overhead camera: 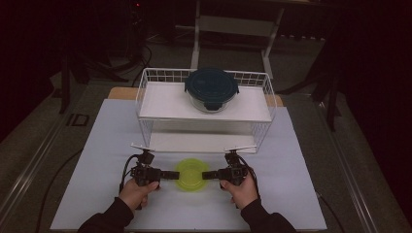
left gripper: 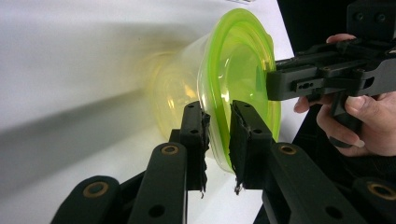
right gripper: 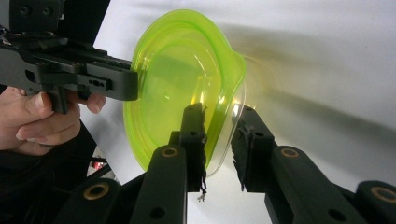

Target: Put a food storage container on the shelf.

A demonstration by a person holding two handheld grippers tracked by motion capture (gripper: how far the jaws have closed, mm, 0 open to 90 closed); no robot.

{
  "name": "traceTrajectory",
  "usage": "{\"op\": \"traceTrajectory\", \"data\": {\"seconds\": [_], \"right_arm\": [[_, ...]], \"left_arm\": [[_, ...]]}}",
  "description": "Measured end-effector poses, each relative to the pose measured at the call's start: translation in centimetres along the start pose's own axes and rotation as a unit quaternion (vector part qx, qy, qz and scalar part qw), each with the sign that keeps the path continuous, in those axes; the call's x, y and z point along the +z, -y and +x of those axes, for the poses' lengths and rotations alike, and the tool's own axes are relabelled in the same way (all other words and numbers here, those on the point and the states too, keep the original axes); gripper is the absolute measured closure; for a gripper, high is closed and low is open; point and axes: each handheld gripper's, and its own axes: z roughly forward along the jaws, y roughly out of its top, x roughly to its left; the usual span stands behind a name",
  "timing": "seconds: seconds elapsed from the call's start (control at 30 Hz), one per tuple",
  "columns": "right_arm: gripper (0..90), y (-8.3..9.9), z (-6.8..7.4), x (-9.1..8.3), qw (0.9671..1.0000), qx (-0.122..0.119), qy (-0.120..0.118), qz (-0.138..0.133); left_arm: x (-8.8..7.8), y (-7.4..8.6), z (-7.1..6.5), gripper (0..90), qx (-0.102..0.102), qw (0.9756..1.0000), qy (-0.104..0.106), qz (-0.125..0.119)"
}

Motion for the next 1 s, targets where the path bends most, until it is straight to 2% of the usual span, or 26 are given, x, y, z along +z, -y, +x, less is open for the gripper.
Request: {"op": "traceTrajectory", "data": {"seconds": [0.13,0.2,0.23,0.43,0.83,1.0], "right_arm": [[77.7,0.3,0.2,-0.2,0.9999,0.005,0.001,-0.008],[80.5,0.4,0.5,-0.4,0.9999,-0.001,0.009,-0.014],[80.8,0.4,0.7,-0.7,0.9997,-0.010,0.014,-0.016],[80.8,0.4,1.1,-1.1,0.9996,-0.016,0.016,-0.016],[80.8,-0.1,2.7,-3.9,0.9985,-0.035,0.019,-0.037],[80.9,-0.5,3.5,-5.1,0.9978,-0.044,0.021,-0.045]], "left_arm": [[-0.2,0.3,-0.3,77.2,-0.002,1.0000,0.001,0.000],[-0.3,0.5,-0.5,79.3,-0.003,1.0000,0.003,0.000],[-0.3,0.5,-0.6,80.0,0.003,1.0000,0.001,0.001],[-0.5,0.5,-1.1,80.2,0.008,1.0000,0.004,0.001],[-1.5,-0.5,-3.5,80.7,0.032,0.9991,0.022,-0.015],[-1.8,-1.0,-4.6,80.8,0.041,0.9987,0.022,-0.022]]}}
